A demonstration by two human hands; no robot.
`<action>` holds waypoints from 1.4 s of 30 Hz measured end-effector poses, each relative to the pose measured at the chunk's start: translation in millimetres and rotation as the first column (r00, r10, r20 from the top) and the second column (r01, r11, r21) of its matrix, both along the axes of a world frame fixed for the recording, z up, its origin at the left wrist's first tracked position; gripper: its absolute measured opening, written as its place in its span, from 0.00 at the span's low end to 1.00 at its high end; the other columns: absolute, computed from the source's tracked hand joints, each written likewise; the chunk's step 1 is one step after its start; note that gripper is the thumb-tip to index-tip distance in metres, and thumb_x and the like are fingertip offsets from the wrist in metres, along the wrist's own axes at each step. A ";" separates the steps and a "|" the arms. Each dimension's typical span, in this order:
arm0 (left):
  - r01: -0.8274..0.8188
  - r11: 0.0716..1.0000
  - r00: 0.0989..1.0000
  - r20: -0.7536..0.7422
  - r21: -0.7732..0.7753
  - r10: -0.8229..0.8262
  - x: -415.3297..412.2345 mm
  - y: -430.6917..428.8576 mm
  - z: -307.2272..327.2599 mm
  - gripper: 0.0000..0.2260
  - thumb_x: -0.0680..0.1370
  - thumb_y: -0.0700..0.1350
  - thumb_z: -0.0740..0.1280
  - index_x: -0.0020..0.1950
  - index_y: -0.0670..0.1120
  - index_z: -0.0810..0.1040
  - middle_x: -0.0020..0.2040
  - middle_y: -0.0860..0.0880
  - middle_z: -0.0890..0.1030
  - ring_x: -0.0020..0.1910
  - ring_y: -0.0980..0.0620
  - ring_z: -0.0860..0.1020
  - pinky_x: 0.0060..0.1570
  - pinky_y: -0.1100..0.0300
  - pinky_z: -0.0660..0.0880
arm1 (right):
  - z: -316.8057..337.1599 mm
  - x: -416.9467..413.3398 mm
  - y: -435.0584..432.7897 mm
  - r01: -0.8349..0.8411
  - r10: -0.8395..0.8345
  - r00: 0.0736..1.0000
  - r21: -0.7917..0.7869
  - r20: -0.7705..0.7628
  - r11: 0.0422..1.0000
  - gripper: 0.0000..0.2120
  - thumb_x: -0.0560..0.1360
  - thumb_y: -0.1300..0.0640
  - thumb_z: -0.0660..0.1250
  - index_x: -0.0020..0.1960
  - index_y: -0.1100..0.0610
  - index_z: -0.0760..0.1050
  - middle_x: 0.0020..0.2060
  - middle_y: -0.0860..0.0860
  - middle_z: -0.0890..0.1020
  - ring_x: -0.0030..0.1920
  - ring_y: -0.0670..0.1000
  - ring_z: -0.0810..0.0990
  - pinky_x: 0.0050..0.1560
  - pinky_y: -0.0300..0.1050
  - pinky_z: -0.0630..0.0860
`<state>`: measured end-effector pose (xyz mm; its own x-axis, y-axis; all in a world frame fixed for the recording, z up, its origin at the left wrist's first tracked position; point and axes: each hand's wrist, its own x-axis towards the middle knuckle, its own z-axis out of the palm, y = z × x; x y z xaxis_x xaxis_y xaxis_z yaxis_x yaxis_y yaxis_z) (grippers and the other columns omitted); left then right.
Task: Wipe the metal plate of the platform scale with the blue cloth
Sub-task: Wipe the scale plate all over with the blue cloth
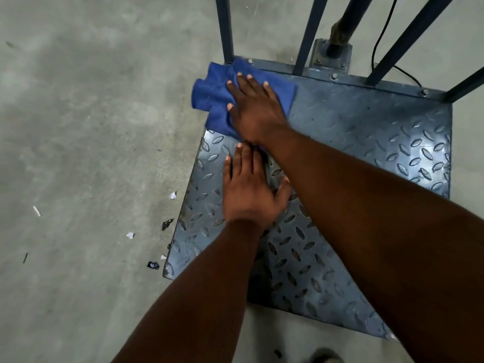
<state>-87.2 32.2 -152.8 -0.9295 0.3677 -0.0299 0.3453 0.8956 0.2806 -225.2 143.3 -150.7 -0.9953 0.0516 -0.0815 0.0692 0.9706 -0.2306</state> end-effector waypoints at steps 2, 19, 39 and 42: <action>0.011 0.999 1.000 0.005 -0.031 -0.011 0.6 0.5 0.3 0.41 0.81 0.67 0.58 0.85 0.40 0.60 0.85 0.40 0.61 0.85 0.42 0.57 0.85 0.44 0.49 | 0.9 2.8 11.4 -0.040 0.040 0.999 0.009 -0.014 0.999 0.29 0.84 0.44 0.52 0.84 0.49 0.56 0.83 0.51 0.58 0.83 0.52 0.54 0.81 0.55 0.47; 0.031 0.997 0.997 0.072 -0.069 -0.026 -0.3 -0.4 2.5 0.43 0.83 0.69 0.50 0.88 0.41 0.48 0.88 0.42 0.47 0.87 0.45 0.45 0.85 0.44 0.44 | 4.2 194.7 221.0 0.790 -0.791 0.612 0.076 -0.023 0.609 0.38 0.83 0.36 0.48 0.83 0.61 0.53 0.80 0.68 0.55 0.80 0.66 0.56 0.80 0.60 0.53; 0.019 1.000 0.999 0.045 -0.024 -0.018 0.3 0.2 10.0 0.42 0.80 0.66 0.60 0.86 0.40 0.58 0.85 0.39 0.61 0.85 0.42 0.56 0.85 0.45 0.47 | -5.2 -14.1 5.5 0.000 -0.001 0.999 -0.034 -0.038 0.999 0.31 0.80 0.43 0.53 0.82 0.51 0.62 0.81 0.57 0.61 0.81 0.58 0.58 0.80 0.54 0.51; -0.001 1.000 0.999 0.041 -0.029 0.002 -0.3 0.3 12.3 0.41 0.80 0.66 0.61 0.84 0.40 0.62 0.83 0.38 0.65 0.84 0.41 0.60 0.85 0.43 0.51 | 2.2 -15.2 3.1 -0.026 0.029 0.999 -0.121 0.024 0.992 0.28 0.81 0.46 0.58 0.80 0.49 0.65 0.81 0.56 0.61 0.82 0.58 0.56 0.81 0.56 0.51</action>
<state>-87.5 32.5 -140.5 -0.9277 0.3649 -0.0786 0.3329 0.9040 0.2682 -240.4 146.4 -148.5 -0.9937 0.0125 -0.1112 0.0503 0.9373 -0.3449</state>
